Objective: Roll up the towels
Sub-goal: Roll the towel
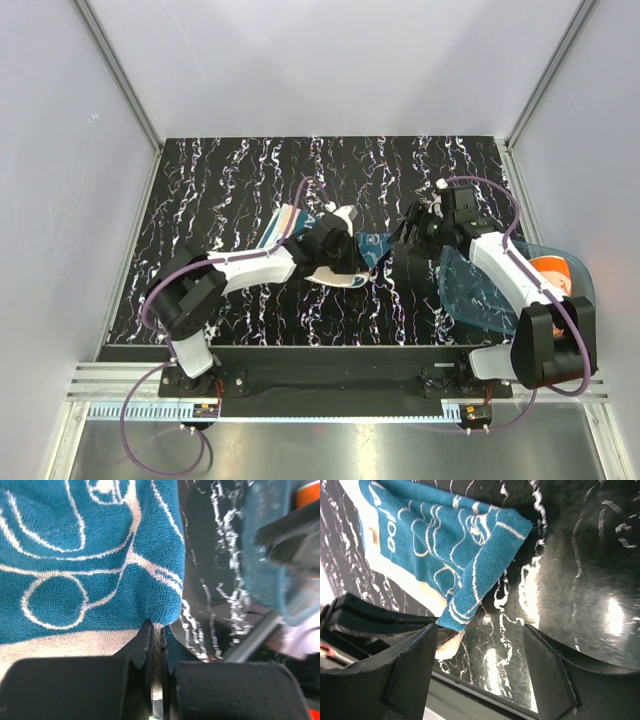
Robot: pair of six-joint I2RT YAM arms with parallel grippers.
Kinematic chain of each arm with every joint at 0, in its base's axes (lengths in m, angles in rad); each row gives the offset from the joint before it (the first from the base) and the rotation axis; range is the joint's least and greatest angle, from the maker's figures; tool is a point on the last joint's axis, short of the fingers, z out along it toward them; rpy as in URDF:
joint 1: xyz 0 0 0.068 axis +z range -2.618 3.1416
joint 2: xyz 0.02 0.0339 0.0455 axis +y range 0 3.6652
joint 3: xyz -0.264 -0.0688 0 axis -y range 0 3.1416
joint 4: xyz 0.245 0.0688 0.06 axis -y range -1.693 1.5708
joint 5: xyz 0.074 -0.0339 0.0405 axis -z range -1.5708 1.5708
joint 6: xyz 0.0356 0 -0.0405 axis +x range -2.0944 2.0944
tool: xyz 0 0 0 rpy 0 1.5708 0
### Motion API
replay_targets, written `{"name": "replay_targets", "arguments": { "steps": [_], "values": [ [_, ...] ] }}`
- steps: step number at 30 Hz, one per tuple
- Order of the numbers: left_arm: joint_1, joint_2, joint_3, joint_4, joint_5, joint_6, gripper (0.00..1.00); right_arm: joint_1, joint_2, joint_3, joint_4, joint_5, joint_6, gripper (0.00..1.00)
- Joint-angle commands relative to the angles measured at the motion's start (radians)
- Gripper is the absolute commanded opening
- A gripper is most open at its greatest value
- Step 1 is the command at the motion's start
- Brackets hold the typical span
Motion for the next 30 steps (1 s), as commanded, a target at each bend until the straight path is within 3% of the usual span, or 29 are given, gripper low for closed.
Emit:
{"name": "replay_targets", "arguments": {
  "steps": [1, 8, 11, 16, 19, 27, 30],
  "values": [
    [0.036, -0.048, -0.073, 0.172, 0.142, -0.171, 0.0, -0.002, 0.006, -0.019, 0.099, -0.101, 0.046, 0.75],
    [0.111, -0.077, -0.282, 0.461, 0.182, -0.45, 0.0, -0.002, -0.042, -0.078, 0.265, -0.213, 0.086, 0.72],
    [0.148, -0.077, -0.382, 0.603, 0.183, -0.62, 0.0, -0.002, -0.045, -0.109, 0.343, -0.263, 0.118, 0.66],
    [0.171, -0.065, -0.493, 0.77, 0.154, -0.775, 0.0, -0.002, -0.03, -0.172, 0.475, -0.351, 0.17, 0.57],
    [0.174, -0.06, -0.539, 0.807, 0.129, -0.841, 0.0, 0.008, 0.001, -0.203, 0.593, -0.394, 0.198, 0.55],
    [0.176, -0.05, -0.599, 0.796, 0.087, -0.907, 0.0, 0.051, 0.131, -0.241, 0.817, -0.437, 0.236, 0.36],
    [0.18, -0.048, -0.628, 0.799, 0.079, -0.932, 0.0, 0.054, 0.196, -0.253, 0.91, -0.455, 0.27, 0.34]
  ]
}}
